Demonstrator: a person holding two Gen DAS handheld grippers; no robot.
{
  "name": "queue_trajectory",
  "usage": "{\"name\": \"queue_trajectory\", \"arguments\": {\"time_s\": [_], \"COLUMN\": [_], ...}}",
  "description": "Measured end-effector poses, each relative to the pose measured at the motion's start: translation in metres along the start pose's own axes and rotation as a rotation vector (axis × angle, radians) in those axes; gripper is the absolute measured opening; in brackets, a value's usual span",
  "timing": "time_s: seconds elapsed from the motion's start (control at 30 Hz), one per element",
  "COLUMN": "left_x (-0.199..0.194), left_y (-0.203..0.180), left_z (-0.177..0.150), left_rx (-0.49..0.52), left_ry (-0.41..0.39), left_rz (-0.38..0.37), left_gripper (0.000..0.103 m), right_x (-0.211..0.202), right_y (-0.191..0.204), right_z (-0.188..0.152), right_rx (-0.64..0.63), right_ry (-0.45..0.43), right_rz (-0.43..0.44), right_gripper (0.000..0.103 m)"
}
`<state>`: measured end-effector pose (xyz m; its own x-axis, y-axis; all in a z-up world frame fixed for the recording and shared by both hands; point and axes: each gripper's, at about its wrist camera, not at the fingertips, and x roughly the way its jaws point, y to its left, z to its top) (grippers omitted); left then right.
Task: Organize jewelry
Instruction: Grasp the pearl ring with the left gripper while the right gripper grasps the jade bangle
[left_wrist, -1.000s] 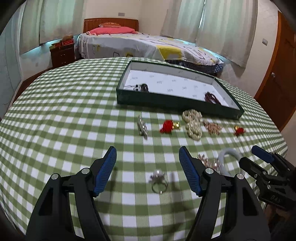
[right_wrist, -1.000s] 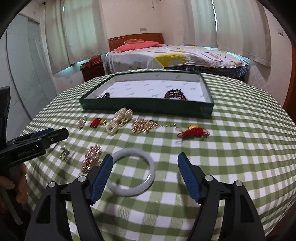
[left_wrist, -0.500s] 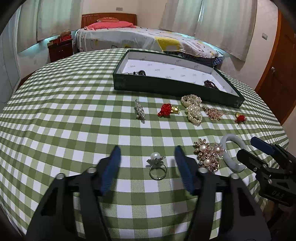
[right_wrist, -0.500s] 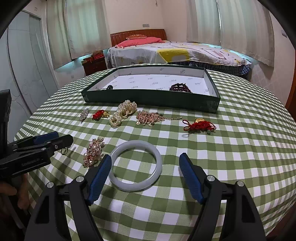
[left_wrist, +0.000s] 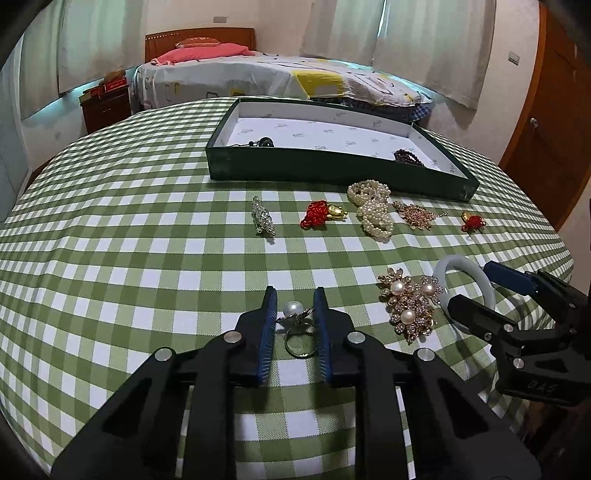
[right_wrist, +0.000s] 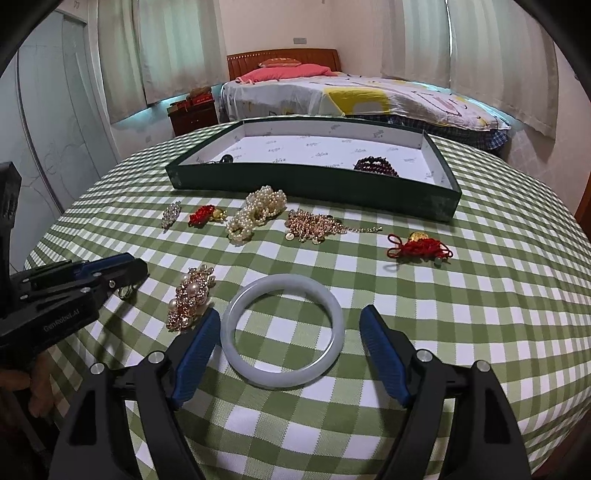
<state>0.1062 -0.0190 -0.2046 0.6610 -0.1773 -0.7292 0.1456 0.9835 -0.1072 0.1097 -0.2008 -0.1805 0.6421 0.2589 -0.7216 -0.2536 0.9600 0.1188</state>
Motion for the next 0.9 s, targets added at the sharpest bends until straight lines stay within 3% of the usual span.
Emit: {"name": "queue_trajectory", "arguments": {"time_s": [0.33, 0.57, 0.73, 0.8, 0.9], "left_x": [-0.003, -0.013, -0.006, -0.006, -0.005], "left_y": [-0.002, -0.003, -0.004, -0.006, -0.006], "left_z": [0.000, 0.000, -0.006, -0.006, -0.006], "left_rx": [0.011, 0.004, 0.010, 0.013, 0.011], "left_ry": [-0.008, -0.027, 0.008, 0.009, 0.008], "left_rz": [0.022, 0.028, 0.019, 0.009, 0.002], "left_gripper": [0.020, 0.039, 0.037, 0.024, 0.021], "right_x": [0.002, 0.003, 0.001, 0.001, 0.001], "right_y": [0.003, 0.002, 0.002, 0.002, 0.002], "right_z": [-0.001, -0.001, 0.000, 0.000, 0.000], "right_rx": [-0.013, -0.017, -0.025, -0.024, -0.021], "right_ry": [0.008, 0.009, 0.005, 0.004, 0.002], "right_rz": [-0.019, -0.025, -0.024, -0.022, -0.020], "right_gripper": [0.080, 0.080, 0.069, 0.069, 0.069]}}
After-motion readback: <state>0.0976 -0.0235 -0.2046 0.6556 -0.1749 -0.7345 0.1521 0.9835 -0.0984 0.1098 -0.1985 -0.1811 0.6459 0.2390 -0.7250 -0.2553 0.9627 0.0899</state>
